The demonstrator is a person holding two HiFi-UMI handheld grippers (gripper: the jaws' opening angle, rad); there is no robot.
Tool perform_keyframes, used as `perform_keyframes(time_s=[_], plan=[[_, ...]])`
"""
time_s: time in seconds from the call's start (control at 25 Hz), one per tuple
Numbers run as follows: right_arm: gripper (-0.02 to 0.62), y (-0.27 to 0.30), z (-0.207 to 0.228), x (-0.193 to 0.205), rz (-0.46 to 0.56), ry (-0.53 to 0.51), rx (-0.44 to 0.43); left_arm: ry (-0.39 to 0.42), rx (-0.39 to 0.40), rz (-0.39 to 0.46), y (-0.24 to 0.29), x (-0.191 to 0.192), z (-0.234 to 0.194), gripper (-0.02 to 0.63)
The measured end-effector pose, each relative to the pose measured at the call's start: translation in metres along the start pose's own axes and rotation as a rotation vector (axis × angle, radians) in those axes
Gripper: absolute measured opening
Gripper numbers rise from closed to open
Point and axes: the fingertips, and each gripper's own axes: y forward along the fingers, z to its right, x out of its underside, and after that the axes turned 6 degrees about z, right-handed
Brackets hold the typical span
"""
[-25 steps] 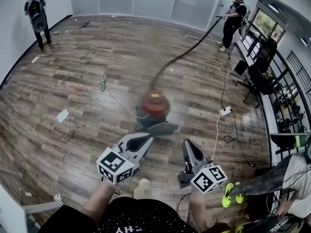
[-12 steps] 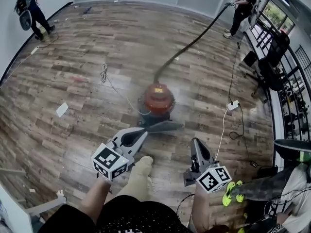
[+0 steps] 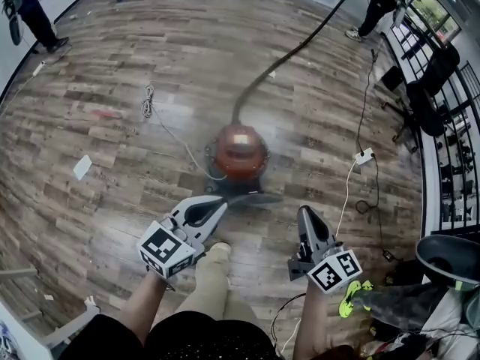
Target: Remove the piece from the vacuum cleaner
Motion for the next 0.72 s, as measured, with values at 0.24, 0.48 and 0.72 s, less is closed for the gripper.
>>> perform_keyframes(time_s=[0.24, 0.48, 0.72], plan=[[0.009, 0.029, 0.048, 0.057, 0.013, -0.021, 0.008, 0.009, 0.021, 0.025, 0.044, 0.065, -0.028, 0.009], [0.009, 0.037, 0.099, 0.136, 0.027, -0.016, -0.004, 0.06, 0.047, 0.036, 0.066, 0.142, -0.044, 0.009], [0.009, 0.047, 0.155, 0.222, 0.078, -0.007, -0.048, 0.064, 0.025, 0.066, 0.081, 0.254, -0.082, 0.009]])
